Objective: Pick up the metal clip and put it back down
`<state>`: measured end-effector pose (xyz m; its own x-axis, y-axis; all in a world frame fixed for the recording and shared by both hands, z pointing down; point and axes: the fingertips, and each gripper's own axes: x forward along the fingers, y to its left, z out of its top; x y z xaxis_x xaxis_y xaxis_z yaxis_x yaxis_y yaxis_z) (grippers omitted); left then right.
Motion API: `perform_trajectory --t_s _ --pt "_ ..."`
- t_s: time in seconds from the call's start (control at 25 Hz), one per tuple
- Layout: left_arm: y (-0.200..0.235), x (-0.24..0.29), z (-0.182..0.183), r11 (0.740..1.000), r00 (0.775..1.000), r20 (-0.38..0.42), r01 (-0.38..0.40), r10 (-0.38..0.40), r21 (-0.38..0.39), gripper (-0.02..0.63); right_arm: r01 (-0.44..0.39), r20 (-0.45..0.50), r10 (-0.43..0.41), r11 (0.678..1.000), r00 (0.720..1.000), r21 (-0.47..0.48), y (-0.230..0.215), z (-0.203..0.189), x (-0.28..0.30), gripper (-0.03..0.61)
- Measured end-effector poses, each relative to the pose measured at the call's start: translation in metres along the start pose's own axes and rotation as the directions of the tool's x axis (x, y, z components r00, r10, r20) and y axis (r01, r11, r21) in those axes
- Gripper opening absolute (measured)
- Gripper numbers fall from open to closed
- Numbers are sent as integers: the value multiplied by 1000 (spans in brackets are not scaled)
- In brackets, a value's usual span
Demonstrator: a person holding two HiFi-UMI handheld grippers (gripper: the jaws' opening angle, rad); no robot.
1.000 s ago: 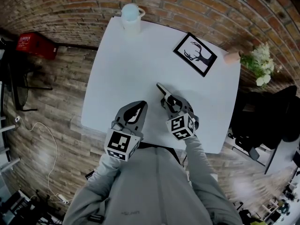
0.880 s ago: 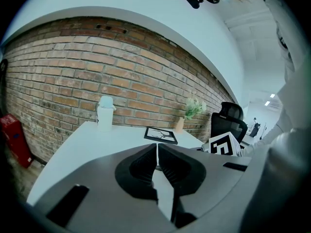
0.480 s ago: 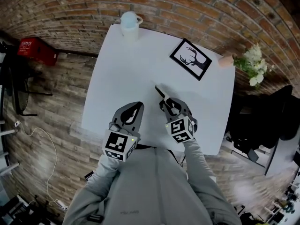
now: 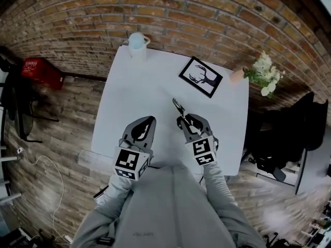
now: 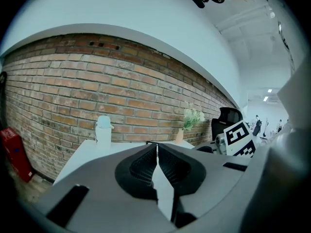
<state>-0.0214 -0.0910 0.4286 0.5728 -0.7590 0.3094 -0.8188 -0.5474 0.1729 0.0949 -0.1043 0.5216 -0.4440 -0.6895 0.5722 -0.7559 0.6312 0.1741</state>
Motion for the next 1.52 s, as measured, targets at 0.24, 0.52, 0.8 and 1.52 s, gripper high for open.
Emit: perform_trajectory --t_s 0.24,0.52,0.8,1.52 --pt "-13 -1 20 999 999 41 15 -17 37 32 45 76 -49 998 996 54 -19 25 -37 109" --pt "-25 -3 36 997 997 73 34 -39 71 32 81 185 -111 984 976 161 -41 49 -84 109" --pt "-34 -11 46 997 994 99 39 -46 73 32 47 283 -150 940 947 339 -57 59 -128 109" --pt "-34 -14 40 998 997 70 35 -38 56 32 23 345 -204 885 916 465 -62 45 -170 109"
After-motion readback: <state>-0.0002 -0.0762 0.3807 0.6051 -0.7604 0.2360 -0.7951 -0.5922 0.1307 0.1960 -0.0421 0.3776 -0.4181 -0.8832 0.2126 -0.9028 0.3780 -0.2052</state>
